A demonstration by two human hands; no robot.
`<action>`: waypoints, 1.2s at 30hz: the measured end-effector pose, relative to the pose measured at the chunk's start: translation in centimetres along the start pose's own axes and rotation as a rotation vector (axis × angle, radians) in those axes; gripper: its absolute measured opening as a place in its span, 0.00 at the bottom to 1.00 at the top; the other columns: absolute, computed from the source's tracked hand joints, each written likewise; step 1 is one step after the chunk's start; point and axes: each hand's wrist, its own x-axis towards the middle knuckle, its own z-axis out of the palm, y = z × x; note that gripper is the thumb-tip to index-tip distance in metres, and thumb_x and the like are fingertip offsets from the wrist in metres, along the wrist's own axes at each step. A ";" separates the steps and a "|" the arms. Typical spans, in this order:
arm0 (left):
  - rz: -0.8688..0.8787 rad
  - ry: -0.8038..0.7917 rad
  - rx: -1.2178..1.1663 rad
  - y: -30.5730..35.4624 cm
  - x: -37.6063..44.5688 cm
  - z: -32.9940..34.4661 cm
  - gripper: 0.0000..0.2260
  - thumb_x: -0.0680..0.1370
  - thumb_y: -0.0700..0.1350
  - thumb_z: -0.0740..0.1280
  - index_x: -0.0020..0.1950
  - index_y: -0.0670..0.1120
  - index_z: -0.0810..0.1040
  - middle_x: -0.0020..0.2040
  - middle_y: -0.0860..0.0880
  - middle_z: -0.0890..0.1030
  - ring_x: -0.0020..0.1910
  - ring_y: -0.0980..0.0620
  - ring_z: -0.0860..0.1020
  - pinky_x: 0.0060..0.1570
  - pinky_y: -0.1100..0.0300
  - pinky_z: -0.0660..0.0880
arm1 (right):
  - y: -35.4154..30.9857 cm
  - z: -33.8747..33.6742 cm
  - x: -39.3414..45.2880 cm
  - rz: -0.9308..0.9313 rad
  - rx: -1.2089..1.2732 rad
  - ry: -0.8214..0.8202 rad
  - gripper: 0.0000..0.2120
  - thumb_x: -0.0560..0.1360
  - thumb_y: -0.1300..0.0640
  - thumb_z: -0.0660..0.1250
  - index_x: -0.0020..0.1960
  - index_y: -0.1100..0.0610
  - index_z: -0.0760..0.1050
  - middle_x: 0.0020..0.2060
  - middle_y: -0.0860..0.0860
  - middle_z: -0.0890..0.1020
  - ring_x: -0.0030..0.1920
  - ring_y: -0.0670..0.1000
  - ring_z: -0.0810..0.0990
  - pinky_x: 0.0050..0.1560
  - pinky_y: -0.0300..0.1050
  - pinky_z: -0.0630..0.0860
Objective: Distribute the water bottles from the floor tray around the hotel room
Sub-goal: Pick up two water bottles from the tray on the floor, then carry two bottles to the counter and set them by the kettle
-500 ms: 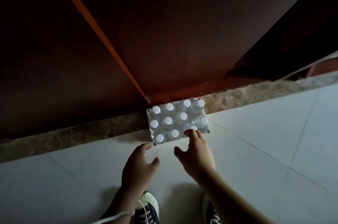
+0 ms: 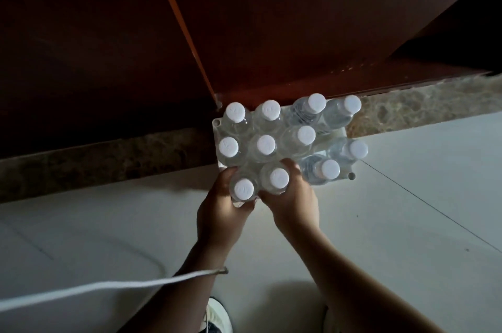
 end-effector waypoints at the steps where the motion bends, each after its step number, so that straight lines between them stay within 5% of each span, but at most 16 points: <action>1: -0.003 0.010 0.005 -0.1 0.0 0.1 0.28 0.65 0.54 0.78 0.62 0.58 0.73 0.53 0.59 0.84 0.50 0.50 0.83 0.42 0.60 0.77 | 0.0 0.0 0.1 -0.001 0.018 0.004 0.28 0.65 0.45 0.75 0.62 0.44 0.69 0.51 0.46 0.84 0.51 0.56 0.82 0.39 0.43 0.69; 7: 0.088 0.108 0.063 1.2 0.0 -1.8 0.23 0.63 0.54 0.79 0.54 0.56 0.75 0.43 0.56 0.85 0.41 0.53 0.82 0.37 0.70 0.68 | -1.6 -1.2 -1.2 -0.098 0.062 0.063 0.24 0.66 0.44 0.74 0.58 0.47 0.70 0.47 0.47 0.85 0.48 0.59 0.82 0.39 0.47 0.74; 13: 0.206 0.049 0.019 7.9 -1.6 -10.5 0.23 0.64 0.60 0.74 0.56 0.53 0.80 0.49 0.56 0.85 0.49 0.53 0.83 0.46 0.57 0.79 | -6.5 -8.6 -5.4 -0.236 0.016 0.096 0.24 0.63 0.41 0.74 0.52 0.46 0.69 0.43 0.45 0.84 0.44 0.56 0.81 0.35 0.44 0.68; 19: 0.201 0.011 -0.211 21.3 -3.1 -23.0 0.25 0.61 0.55 0.79 0.56 0.59 0.79 0.49 0.61 0.84 0.51 0.66 0.80 0.45 0.76 0.71 | -16.9 -21.8 -10.4 -0.407 0.241 0.060 0.25 0.58 0.45 0.76 0.52 0.45 0.70 0.44 0.42 0.82 0.47 0.48 0.81 0.47 0.53 0.78; 21: 0.219 -0.010 -0.350 27.1 -3.9 -28.1 0.22 0.61 0.53 0.77 0.53 0.61 0.77 0.46 0.60 0.85 0.48 0.64 0.82 0.43 0.74 0.73 | -21.3 -27.3 -12.8 -0.450 0.368 0.011 0.23 0.60 0.51 0.77 0.51 0.48 0.71 0.42 0.46 0.83 0.44 0.47 0.82 0.46 0.56 0.80; 25: 0.274 -0.019 -0.661 39.2 -7.6 -38.2 0.20 0.63 0.48 0.76 0.53 0.56 0.77 0.42 0.51 0.85 0.36 0.58 0.83 0.32 0.66 0.77 | -30.2 -38.1 -19.4 -0.562 0.638 -0.120 0.21 0.64 0.65 0.76 0.51 0.51 0.72 0.42 0.55 0.83 0.44 0.62 0.83 0.44 0.68 0.79; 27: 0.327 0.012 -0.737 45.5 -10.3 -43.1 0.19 0.62 0.52 0.74 0.52 0.58 0.79 0.42 0.53 0.86 0.39 0.58 0.84 0.35 0.66 0.77 | -34.4 -44.0 -23.7 -0.605 0.731 -0.131 0.21 0.65 0.67 0.74 0.51 0.52 0.73 0.42 0.57 0.83 0.44 0.67 0.82 0.44 0.70 0.79; 33: 0.548 0.000 -0.808 61.4 -18.8 -57.0 0.13 0.64 0.54 0.69 0.48 0.64 0.80 0.45 0.56 0.85 0.46 0.57 0.83 0.44 0.59 0.80 | -45.0 -60.2 -37.5 -0.807 0.861 -0.064 0.26 0.65 0.69 0.71 0.60 0.57 0.69 0.42 0.48 0.83 0.42 0.49 0.84 0.42 0.45 0.82; 36: 0.658 -0.022 -0.819 68.2 -23.6 -63.4 0.11 0.65 0.54 0.68 0.46 0.65 0.80 0.43 0.58 0.84 0.45 0.60 0.83 0.42 0.67 0.78 | -49.1 -66.8 -44.0 -0.869 0.872 -0.026 0.27 0.65 0.68 0.71 0.61 0.57 0.67 0.43 0.50 0.82 0.42 0.48 0.83 0.41 0.42 0.80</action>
